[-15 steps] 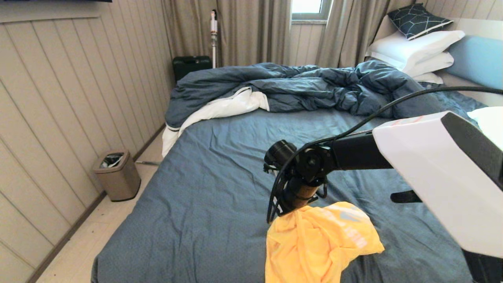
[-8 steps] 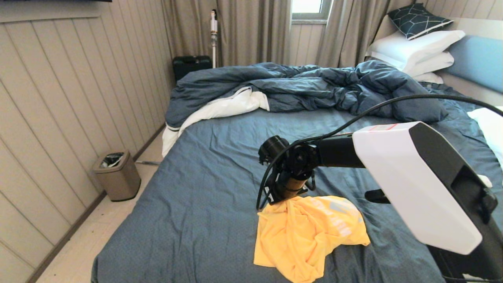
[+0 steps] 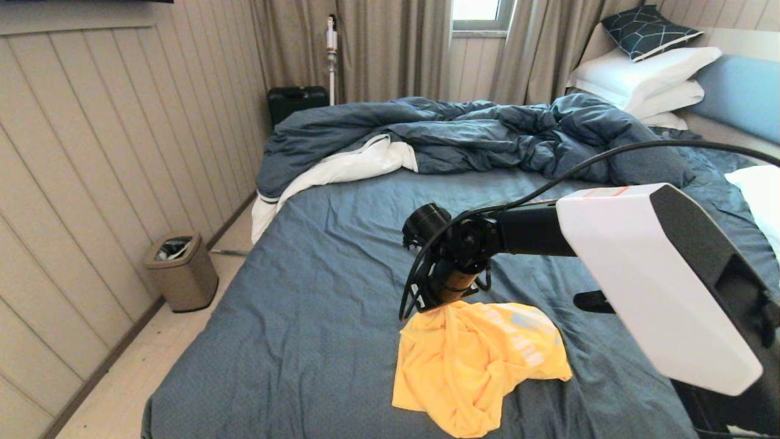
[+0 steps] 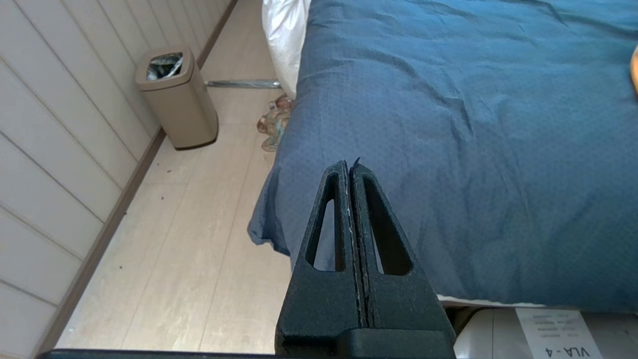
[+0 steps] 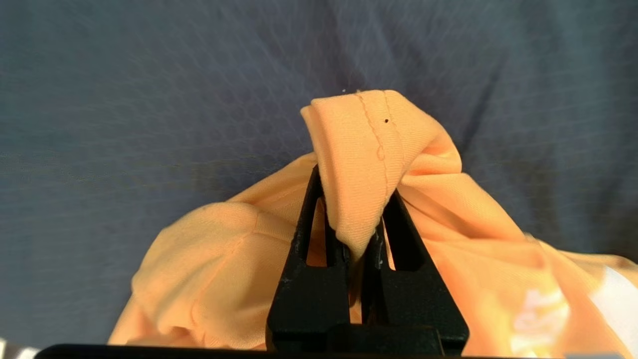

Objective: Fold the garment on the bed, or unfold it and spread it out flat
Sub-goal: Fold the yellow T-shirt

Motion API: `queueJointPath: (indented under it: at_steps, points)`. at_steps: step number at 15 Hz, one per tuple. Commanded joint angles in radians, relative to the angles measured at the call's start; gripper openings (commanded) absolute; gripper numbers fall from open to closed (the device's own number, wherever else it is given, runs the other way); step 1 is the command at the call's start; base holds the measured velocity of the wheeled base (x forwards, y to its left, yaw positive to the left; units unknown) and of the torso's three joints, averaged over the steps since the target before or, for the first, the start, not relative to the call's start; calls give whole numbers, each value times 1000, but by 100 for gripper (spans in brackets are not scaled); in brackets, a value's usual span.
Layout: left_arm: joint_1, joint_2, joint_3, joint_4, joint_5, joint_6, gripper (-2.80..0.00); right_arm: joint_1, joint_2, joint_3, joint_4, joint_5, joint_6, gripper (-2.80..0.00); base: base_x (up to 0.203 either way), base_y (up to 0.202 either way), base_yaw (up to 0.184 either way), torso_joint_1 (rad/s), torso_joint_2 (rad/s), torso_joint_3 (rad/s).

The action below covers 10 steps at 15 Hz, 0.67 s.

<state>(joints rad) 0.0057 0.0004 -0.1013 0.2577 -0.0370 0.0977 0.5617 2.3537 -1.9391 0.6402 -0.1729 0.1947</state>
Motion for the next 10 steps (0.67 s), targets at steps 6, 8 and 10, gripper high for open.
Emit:
queueJointPath:
  at_steps: [6, 8, 10]
  points:
    - [-1, 1, 0, 2, 0, 1, -280, 3, -33, 22, 9, -3, -8, 0, 0, 0, 0, 0, 0, 0]
    - [0, 1, 0, 2, 0, 1, -280, 3, -25, 25, 9, -1, -11, 0, 0, 0, 0, 0, 0, 0]
    - [0, 1, 0, 2, 0, 1, -280, 1, -14, 22, 5, 0, -5, 0, 0, 0, 0, 0, 0, 0]
